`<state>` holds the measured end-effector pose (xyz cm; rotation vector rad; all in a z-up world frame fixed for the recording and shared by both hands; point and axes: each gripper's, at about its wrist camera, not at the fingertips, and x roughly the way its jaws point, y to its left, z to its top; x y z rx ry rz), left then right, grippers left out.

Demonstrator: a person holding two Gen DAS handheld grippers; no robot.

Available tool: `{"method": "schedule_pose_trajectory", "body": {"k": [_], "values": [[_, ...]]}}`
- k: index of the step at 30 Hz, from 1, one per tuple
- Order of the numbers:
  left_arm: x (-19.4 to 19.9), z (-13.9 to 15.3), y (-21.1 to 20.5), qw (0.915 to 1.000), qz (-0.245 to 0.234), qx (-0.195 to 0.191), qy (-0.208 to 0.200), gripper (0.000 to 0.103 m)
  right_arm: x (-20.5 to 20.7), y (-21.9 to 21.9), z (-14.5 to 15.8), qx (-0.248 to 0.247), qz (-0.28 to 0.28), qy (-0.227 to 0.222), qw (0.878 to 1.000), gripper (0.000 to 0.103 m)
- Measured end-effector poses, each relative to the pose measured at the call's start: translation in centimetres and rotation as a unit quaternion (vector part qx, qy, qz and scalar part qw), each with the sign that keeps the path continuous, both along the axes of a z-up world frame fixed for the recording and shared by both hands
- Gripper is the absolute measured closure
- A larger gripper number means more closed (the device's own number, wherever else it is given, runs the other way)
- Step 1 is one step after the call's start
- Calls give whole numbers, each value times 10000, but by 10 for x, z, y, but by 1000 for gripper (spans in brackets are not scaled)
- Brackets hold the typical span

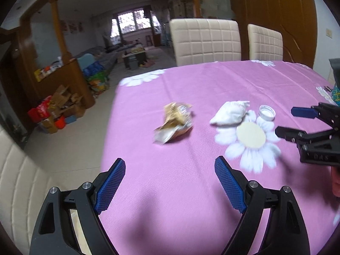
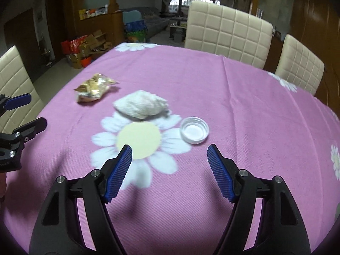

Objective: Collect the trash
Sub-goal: 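Grasp the white bottle cap with the right gripper while the left gripper grasps the gold wrapper, then carry the gold wrapper to the bin with the left gripper while the right gripper holds the cap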

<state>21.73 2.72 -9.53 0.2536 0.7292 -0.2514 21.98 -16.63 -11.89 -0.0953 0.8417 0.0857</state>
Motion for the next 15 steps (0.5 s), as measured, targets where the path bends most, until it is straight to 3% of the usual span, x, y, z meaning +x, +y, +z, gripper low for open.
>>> {"method": "schedule_pose_trajectory", "body": {"k": [9, 10, 12, 13, 15], "values": [[76, -29, -38, 9990, -32, 290, 338, 19, 49, -10, -26, 60, -67, 308, 9995, 30], [81, -31, -38, 9989, -27, 286, 382, 19, 51, -9, -29, 73, -79, 346, 9993, 33], [87, -35, -37, 9986, -6, 308, 429, 20, 53, -11, -29, 231, -84, 341, 9991, 54], [88, -36, -37, 9986, -25, 287, 434, 24, 52, -12, -28, 218, -99, 310, 9992, 61], [86, -37, -36, 9984, -50, 271, 490, 52, 49, -14, -27, 167, -79, 316, 9993, 62]]}}
